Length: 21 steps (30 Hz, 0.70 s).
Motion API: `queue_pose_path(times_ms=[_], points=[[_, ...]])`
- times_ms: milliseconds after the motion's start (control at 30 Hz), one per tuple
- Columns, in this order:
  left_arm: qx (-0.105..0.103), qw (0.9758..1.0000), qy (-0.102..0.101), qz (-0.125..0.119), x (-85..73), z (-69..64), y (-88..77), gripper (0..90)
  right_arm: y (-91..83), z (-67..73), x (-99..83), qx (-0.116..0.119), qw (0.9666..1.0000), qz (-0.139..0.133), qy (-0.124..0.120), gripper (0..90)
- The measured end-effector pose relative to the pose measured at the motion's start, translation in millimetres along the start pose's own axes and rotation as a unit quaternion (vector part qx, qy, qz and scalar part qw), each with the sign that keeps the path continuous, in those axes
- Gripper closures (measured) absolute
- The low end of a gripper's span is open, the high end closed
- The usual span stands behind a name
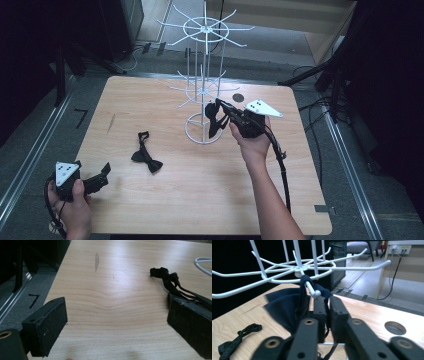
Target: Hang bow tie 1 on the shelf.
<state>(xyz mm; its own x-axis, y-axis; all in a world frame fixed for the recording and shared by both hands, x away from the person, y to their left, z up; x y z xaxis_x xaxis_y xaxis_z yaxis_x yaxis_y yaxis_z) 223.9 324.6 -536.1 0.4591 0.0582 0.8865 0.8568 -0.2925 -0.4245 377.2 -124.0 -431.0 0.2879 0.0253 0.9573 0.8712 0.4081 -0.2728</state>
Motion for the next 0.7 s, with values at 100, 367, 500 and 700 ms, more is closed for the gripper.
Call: queue_pose_path(times_ms=[100, 367, 500, 700], points=[[0.000, 1.0000, 0.000, 0.000, 0.0, 0.0, 0.0, 3.7, -3.6, -3.2, -2.2, -0.004, 0.9999, -0.011, 0.011, 73.8], [0.001, 1.0000, 0.000, 0.001, 0.0, -0.1, 0.1, 3.7, -22.9, -10.3, -17.0, -0.023, 0.9996, -0.012, 0.006, 63.9], [0.001, 1.0000, 0.002, 0.000, 0.0, -0.6, 0.4, 3.7, -33.1, -6.9, -25.3, -0.024, 0.9995, -0.013, -0.016, 59.4], [0.001, 1.0000, 0.002, 0.000, -0.1, -0.7, -0.1, 3.7, -42.3, 2.6, -37.3, -0.016, 0.9993, -0.010, -0.033, 57.4]])
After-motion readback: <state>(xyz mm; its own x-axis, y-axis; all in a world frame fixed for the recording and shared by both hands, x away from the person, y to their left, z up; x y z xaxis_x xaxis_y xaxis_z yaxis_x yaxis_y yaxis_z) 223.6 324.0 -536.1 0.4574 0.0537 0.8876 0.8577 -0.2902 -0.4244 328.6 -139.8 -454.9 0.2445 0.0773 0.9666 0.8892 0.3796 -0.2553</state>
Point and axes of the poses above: each handheld gripper's, and its own axes: y roughly forward along the jaws, x roughly out of its top, z roughly to its left, the point moved 3 cm from there along y, roughly forward along the jaws, and after that the axes turned 13 degrees about -x, right-handed, at the moved point
